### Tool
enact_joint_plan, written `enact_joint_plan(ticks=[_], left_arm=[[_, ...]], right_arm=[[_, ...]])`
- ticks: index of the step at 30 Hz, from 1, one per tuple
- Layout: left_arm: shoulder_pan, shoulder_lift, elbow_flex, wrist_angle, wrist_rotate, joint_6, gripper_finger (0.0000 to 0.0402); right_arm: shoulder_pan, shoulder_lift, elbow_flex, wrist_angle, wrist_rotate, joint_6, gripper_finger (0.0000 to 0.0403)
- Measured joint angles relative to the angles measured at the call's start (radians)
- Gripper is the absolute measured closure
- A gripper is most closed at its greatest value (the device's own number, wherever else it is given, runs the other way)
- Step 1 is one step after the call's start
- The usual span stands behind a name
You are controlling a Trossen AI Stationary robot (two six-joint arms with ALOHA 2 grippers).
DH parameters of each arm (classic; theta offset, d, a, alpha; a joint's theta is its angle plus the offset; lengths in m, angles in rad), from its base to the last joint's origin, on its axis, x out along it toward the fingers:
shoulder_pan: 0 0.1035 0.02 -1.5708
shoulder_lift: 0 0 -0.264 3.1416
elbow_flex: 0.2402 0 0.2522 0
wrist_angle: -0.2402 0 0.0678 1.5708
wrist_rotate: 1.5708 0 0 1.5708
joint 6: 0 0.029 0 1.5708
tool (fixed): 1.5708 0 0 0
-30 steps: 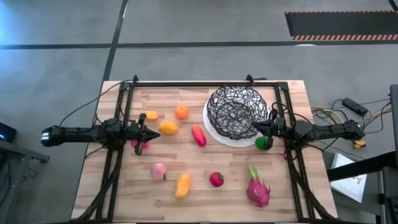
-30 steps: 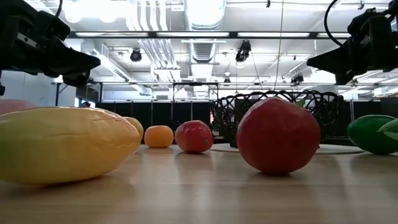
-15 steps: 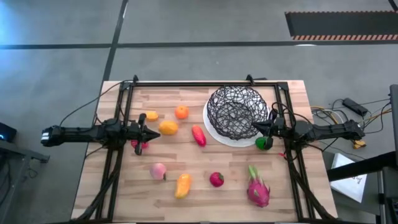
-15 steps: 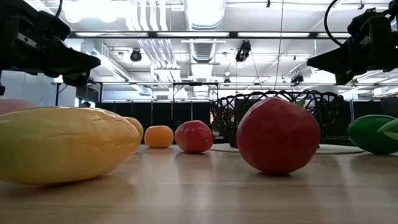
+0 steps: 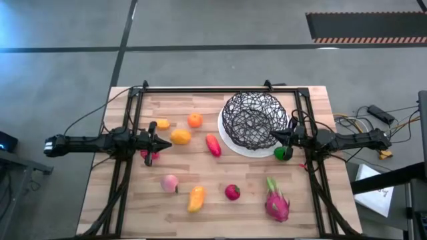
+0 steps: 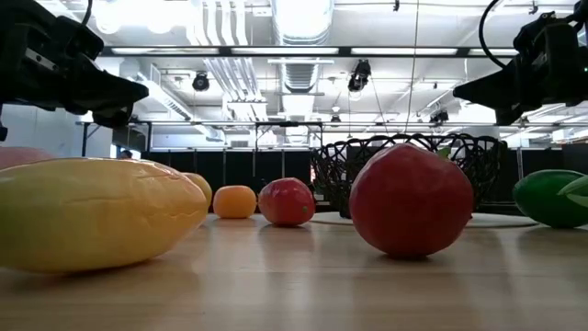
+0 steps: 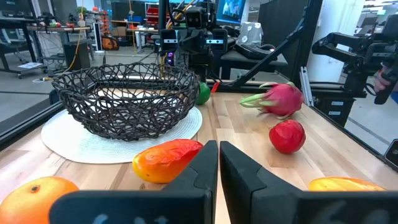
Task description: Build produce basket
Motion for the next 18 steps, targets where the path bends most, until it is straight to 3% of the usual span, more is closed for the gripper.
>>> enact_joint_plan(ticks=[3,8,13,18], left_arm=[[0.000,0.000,0.000,0.000,0.000,0.000,0.0401],[0.000,0.000,0.000,0.000,0.000,0.000,0.0401],[0.000,0.000,0.000,0.000,0.000,0.000,0.0401],[0.000,0.000,0.000,0.000,0.000,0.000,0.0401]], right_arm=[[0.000,0.000,0.000,0.033,0.001,0.030,0.0394],[0.000,0.000,0.000,0.083,-0.004,0.304,0.0394],[-0.002,0.000,0.000,0.113,-0.005,0.461,0.0394],[0.025,0.017,0.013,0.143,-0.100,0.535,0.0394]])
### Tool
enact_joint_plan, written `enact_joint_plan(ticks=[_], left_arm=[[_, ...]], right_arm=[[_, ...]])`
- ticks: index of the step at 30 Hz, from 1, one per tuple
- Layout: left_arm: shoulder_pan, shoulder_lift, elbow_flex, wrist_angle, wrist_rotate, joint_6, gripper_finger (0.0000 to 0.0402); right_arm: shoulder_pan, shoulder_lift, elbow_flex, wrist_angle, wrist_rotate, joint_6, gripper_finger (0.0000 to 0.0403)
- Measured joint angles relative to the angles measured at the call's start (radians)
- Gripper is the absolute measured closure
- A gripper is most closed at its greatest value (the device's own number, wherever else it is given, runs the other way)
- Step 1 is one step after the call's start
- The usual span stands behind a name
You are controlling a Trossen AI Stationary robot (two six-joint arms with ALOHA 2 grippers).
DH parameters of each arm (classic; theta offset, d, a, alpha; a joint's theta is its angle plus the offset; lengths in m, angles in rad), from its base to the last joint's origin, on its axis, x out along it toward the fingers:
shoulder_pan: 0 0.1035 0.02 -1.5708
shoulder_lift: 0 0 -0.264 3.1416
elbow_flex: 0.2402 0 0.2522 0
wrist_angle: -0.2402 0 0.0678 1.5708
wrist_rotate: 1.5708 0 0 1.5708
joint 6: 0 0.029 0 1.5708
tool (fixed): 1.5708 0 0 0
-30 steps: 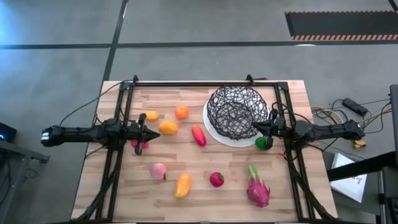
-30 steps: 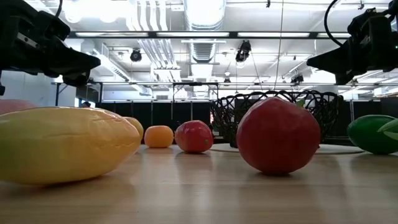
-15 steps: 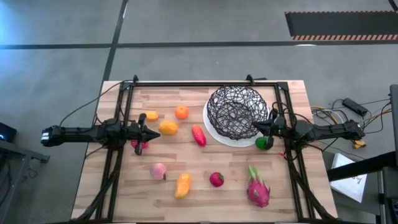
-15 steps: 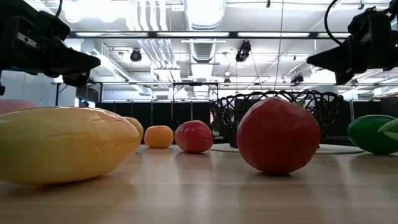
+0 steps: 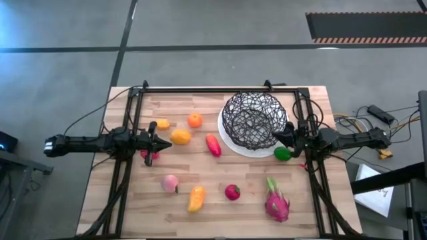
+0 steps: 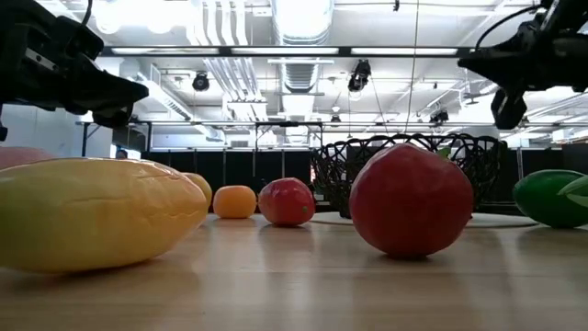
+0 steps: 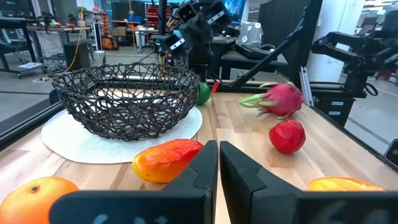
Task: Build produce basket
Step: Put the dragon fruit into the black basket
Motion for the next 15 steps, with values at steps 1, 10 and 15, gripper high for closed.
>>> enact_joint_plan(ticks=[1,10,15], left_arm=[[0.000,0.000,0.000,0.000,0.000,0.000,0.0401],[0.000,0.000,0.000,0.000,0.000,0.000,0.0401],[0.000,0.000,0.000,0.000,0.000,0.000,0.0401]], right_arm=[[0.015,0.014,0.013,-0.008,-0.009,0.006,0.0394],[0.192,0.311,0.354,-0.441,0.139,0.130,0.0394],[0.277,0.604,0.549,-0.696,0.160,0.308,0.0387]])
